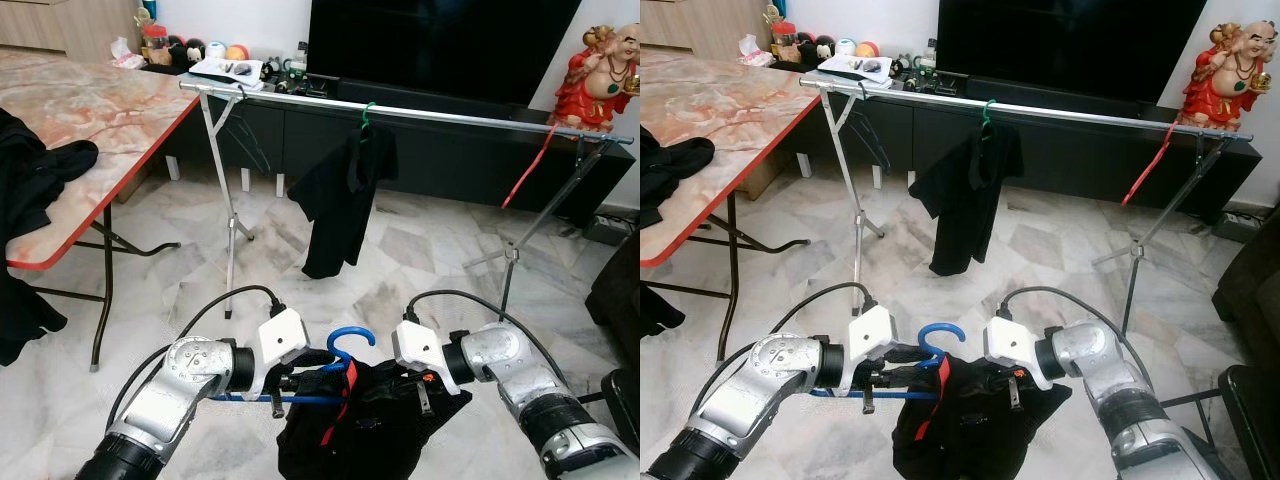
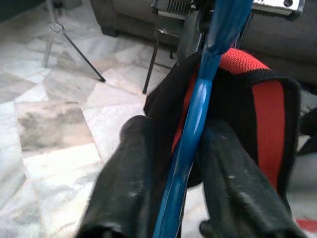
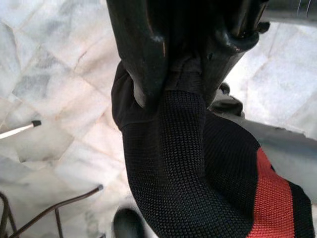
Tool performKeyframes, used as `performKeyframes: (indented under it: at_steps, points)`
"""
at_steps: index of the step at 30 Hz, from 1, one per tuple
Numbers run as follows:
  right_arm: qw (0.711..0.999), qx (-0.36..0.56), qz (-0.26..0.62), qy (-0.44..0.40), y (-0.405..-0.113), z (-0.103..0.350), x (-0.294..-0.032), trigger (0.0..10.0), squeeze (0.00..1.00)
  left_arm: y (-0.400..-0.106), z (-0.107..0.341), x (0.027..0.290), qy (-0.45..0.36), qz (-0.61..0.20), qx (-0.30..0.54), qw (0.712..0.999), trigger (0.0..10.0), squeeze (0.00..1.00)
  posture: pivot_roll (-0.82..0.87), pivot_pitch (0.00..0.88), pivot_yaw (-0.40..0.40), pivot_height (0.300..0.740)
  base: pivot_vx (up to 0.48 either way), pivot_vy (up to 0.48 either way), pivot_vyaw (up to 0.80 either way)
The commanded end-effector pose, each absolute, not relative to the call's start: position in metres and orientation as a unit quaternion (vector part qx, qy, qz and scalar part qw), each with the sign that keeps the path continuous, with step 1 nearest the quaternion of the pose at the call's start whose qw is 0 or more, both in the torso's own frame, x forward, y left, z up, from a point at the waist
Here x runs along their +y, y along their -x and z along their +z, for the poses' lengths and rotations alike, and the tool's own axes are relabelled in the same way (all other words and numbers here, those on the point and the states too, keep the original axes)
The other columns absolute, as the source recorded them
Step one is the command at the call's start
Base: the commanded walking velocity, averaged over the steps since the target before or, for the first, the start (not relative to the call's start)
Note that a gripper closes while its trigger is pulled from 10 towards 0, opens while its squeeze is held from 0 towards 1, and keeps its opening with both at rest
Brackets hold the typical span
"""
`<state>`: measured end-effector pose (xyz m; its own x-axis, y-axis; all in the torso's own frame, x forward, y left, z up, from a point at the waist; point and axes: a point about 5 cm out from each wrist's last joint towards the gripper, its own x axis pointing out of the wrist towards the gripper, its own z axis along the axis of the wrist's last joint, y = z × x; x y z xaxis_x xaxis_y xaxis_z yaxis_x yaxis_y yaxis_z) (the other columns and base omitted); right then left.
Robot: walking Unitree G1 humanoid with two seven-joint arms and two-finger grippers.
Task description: Hang hanger
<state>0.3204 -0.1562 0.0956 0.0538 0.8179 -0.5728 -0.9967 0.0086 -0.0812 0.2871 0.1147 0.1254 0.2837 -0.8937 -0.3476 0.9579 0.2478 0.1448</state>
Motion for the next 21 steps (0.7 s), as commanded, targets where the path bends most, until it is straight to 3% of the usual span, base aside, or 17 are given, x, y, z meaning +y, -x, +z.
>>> performKeyframes:
  at_steps: [1, 4, 7, 11, 15, 21]
  points:
    - [0.683, 0.186, 0.660, 0.251, -0.320, 0.097, -0.161, 0.0, 0.00, -0.286, 0.132, 0.111, -0.172, -0.599, 0.088, 0.777, 10.0, 1.00, 0.11, 0.071, -0.114, 0.740, 0.000, 0.000, 0.00]
    - [0.689, 0.196, 0.647, 0.261, -0.319, 0.092, -0.164, 0.0, 0.00, -0.284, 0.133, 0.121, -0.185, -0.604, 0.106, 0.768, 10.0, 1.00, 0.11, 0.061, -0.109, 0.740, 0.000, 0.000, 0.00]
    - [0.708, 0.200, 0.623, 0.268, -0.322, 0.091, -0.168, 0.0, 0.00, -0.288, 0.136, 0.132, -0.194, -0.582, 0.106, 0.782, 10.0, 1.00, 0.11, 0.061, -0.109, 0.740, 0.000, 0.000, 0.00]
    - [0.781, 0.189, 0.536, 0.258, -0.337, 0.098, -0.178, 0.0, 0.00, -0.294, 0.140, 0.154, -0.196, -0.503, 0.087, 0.837, 10.0, 1.00, 0.12, 0.057, -0.105, 0.740, 0.000, 0.000, 0.00]
    - [0.815, 0.183, 0.487, 0.254, -0.343, 0.102, -0.184, 0.0, 0.00, -0.287, 0.133, 0.167, -0.171, -0.455, 0.085, 0.870, 10.0, 1.00, 0.12, 0.061, -0.104, 0.740, 0.000, 0.000, 0.00]
    - [0.833, 0.166, 0.468, 0.244, -0.348, 0.108, -0.179, 0.0, 0.00, -0.282, 0.106, 0.176, -0.154, -0.390, 0.105, 0.902, 10.0, 1.00, 0.11, 0.068, -0.101, 0.740, 0.000, 0.000, 0.00]
